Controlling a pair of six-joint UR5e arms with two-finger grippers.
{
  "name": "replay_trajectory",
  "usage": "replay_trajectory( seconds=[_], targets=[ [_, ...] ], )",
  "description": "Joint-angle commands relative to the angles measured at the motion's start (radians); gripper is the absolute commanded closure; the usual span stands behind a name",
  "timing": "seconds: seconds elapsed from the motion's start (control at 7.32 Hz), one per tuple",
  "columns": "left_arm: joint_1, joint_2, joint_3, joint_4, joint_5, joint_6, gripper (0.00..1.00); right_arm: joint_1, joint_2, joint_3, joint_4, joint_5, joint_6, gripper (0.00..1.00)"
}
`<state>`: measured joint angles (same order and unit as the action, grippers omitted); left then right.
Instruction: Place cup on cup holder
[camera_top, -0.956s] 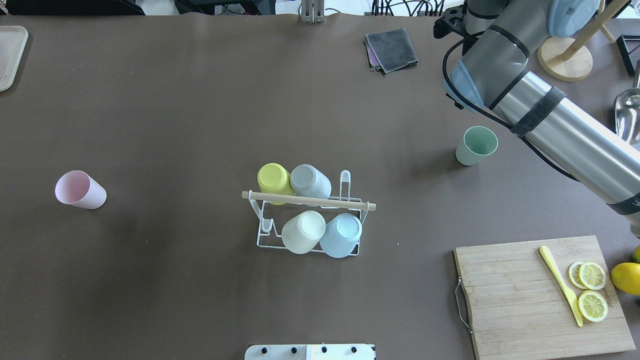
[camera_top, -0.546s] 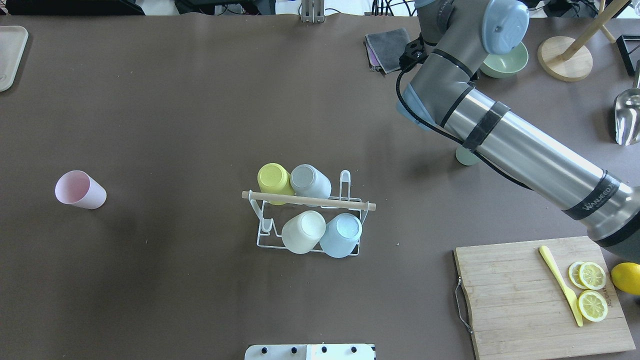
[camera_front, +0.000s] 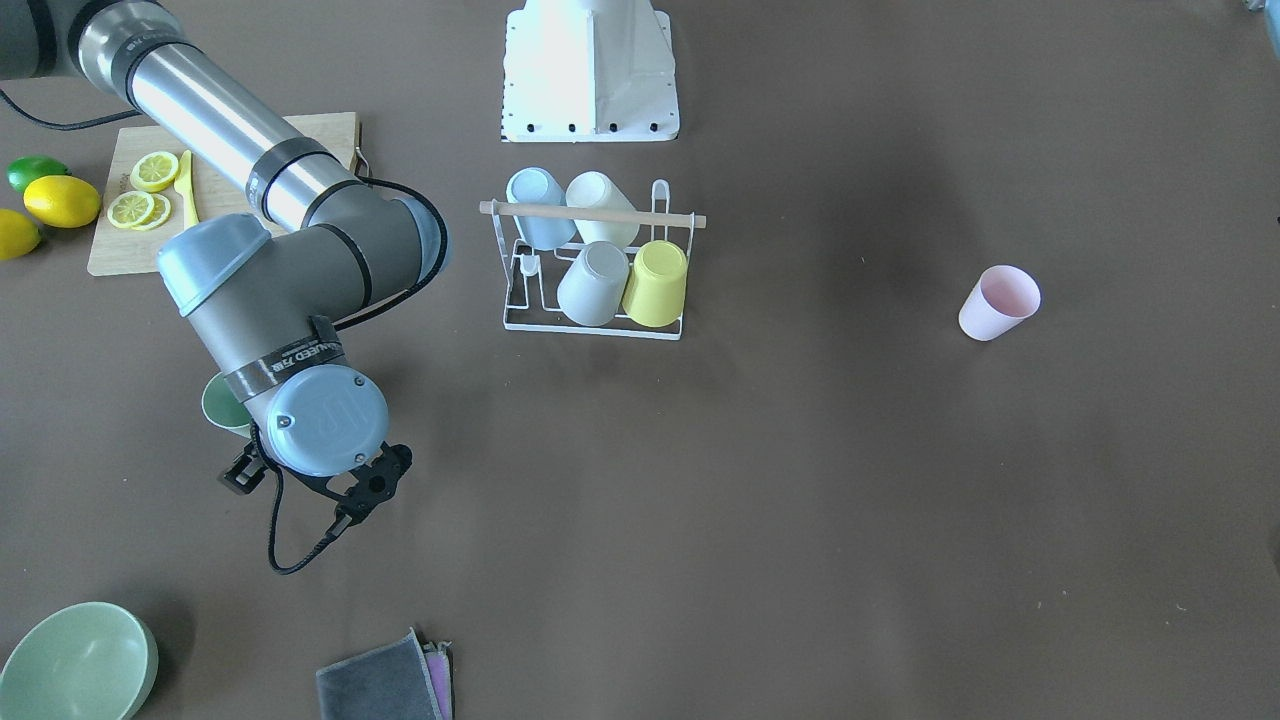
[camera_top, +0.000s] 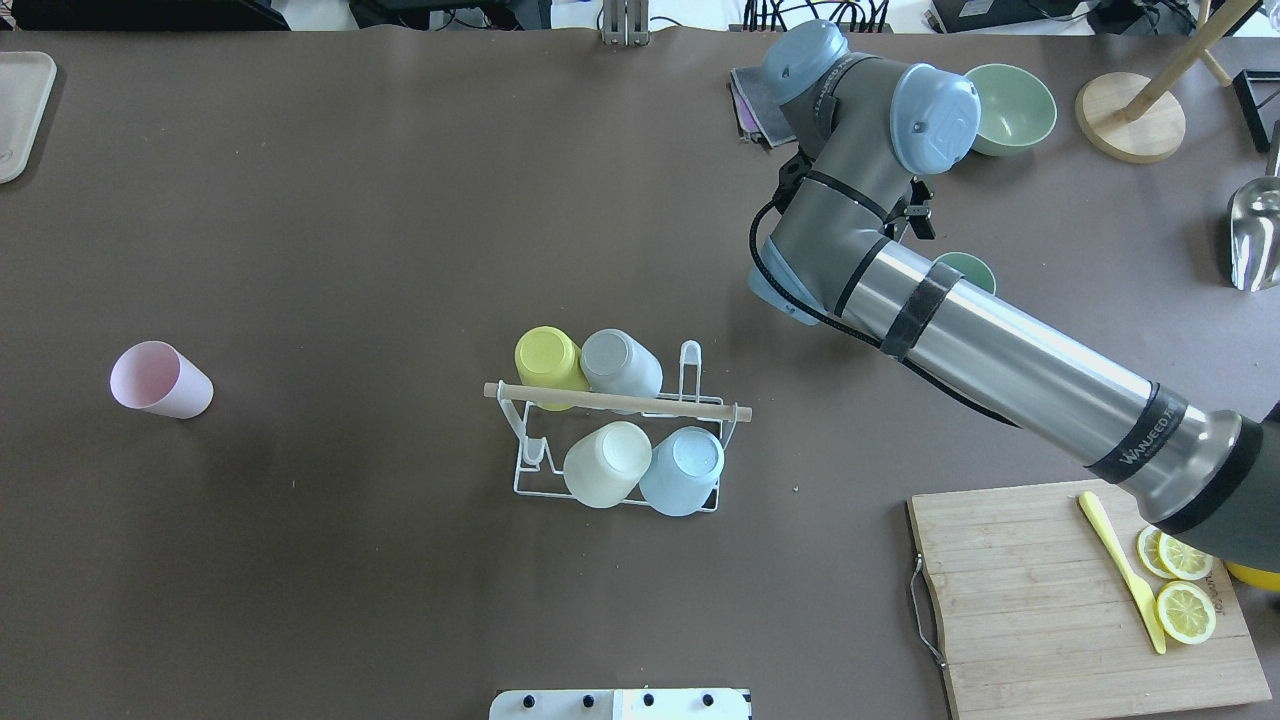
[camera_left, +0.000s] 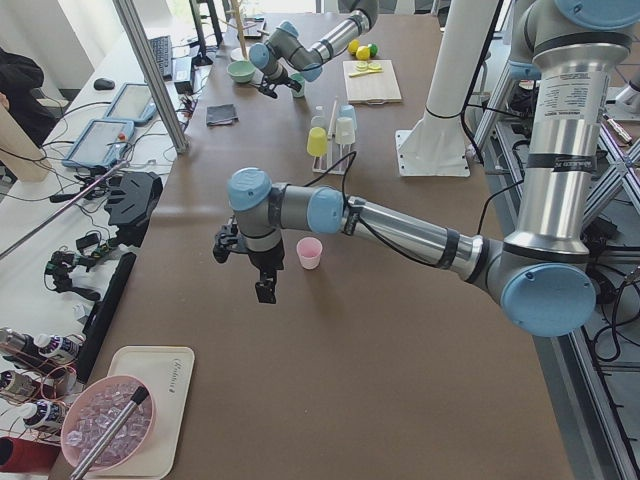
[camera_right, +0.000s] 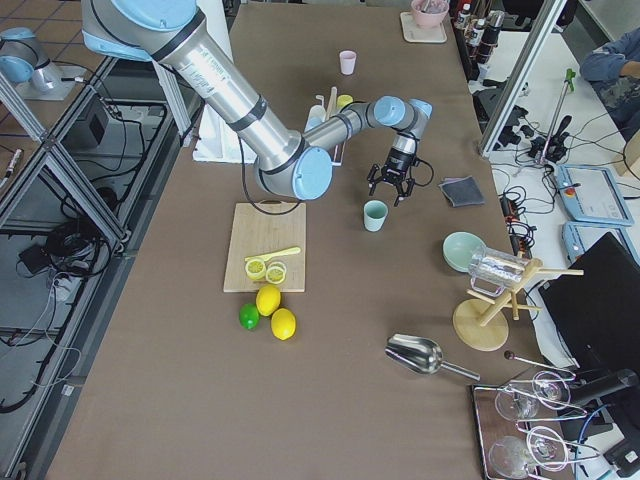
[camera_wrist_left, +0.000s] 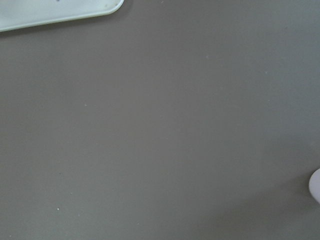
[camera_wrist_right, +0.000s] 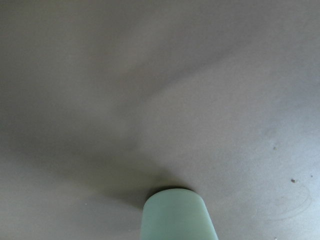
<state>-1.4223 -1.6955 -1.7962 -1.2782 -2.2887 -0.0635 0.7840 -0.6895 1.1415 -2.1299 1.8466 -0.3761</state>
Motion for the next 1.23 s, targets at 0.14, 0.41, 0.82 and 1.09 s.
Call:
replay_trajectory(
  seconds=[0.14, 0.41, 0.82, 1.09],
  targets=[
    [0.075, -0.174, 0.041, 0.144, 0.002, -0.001, 0.02, -0.054, -0.019, -0.02, -0.004, -0.07, -0.035, 0.0],
    [0.083, -0.175, 0.058, 0.145, -0.009, 0.001, 0.02, -0.068, -0.045, -0.02, -0.002, -0.093, -0.043, 0.0],
    [0.098, -0.236, 0.175, 0.149, -0.014, -0.001, 0.02, -0.071, -0.07, -0.014, -0.004, -0.109, -0.07, 0.0],
    [0.102, -0.265, 0.236, 0.167, -0.125, -0.015, 0.02, -0.063, -0.082, -0.008, -0.004, -0.113, -0.095, 0.0]
  ],
)
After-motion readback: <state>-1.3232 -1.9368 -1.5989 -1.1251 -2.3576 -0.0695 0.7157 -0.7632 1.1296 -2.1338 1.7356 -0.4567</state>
